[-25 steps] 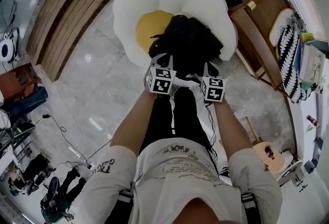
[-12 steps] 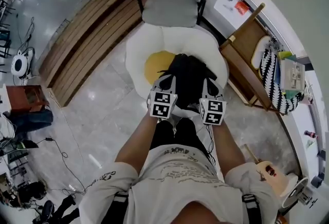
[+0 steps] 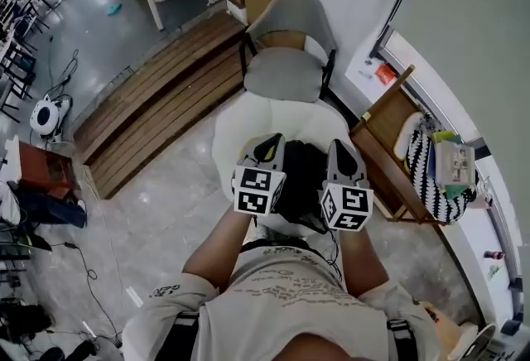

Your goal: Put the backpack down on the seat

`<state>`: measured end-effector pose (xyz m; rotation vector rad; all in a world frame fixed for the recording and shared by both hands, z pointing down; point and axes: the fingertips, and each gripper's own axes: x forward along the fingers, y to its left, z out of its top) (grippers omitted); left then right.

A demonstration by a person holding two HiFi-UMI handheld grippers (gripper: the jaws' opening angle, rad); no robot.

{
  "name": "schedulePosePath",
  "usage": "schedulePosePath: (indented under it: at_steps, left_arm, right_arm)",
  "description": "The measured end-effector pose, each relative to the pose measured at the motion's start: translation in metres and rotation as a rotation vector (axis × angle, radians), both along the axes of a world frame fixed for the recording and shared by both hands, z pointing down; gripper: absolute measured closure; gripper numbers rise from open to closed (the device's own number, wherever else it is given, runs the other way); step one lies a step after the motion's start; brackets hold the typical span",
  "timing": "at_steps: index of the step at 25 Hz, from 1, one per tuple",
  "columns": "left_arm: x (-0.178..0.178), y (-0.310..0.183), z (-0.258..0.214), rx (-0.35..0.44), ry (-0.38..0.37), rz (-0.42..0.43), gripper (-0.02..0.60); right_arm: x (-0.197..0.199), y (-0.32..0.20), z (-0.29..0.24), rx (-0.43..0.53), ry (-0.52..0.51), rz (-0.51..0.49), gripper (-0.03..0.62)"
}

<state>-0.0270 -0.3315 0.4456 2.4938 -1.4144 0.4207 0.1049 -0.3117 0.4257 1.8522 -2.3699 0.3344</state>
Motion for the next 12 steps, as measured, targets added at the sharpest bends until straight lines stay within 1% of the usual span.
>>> schedulePosePath:
  at_steps: [2,5,9,12]
  left_arm:
    - [0.000,-0.003,-0.025,0.034,0.006,-0.002,0.561]
    - [-0.001,-0.008,-0.059,0.107,0.005,-0.017,0.561]
    - [-0.001,-0.010,-0.084,0.175,0.026,-0.044,0.560]
    - [-0.007,-0.009,-0.098,0.212,0.032,-0.070,0.560]
  right_arm:
    - [0.000,-0.001,-0.022,0.037,-0.014,0.015,0.568]
    - [0.005,-0.005,-0.049,0.100,-0.014,0.040,0.568]
    - [0.017,-0.010,-0.076,0.161,-0.030,0.058,0.568]
    - [0.016,-0.010,-0.084,0.182,-0.012,0.052,0.568]
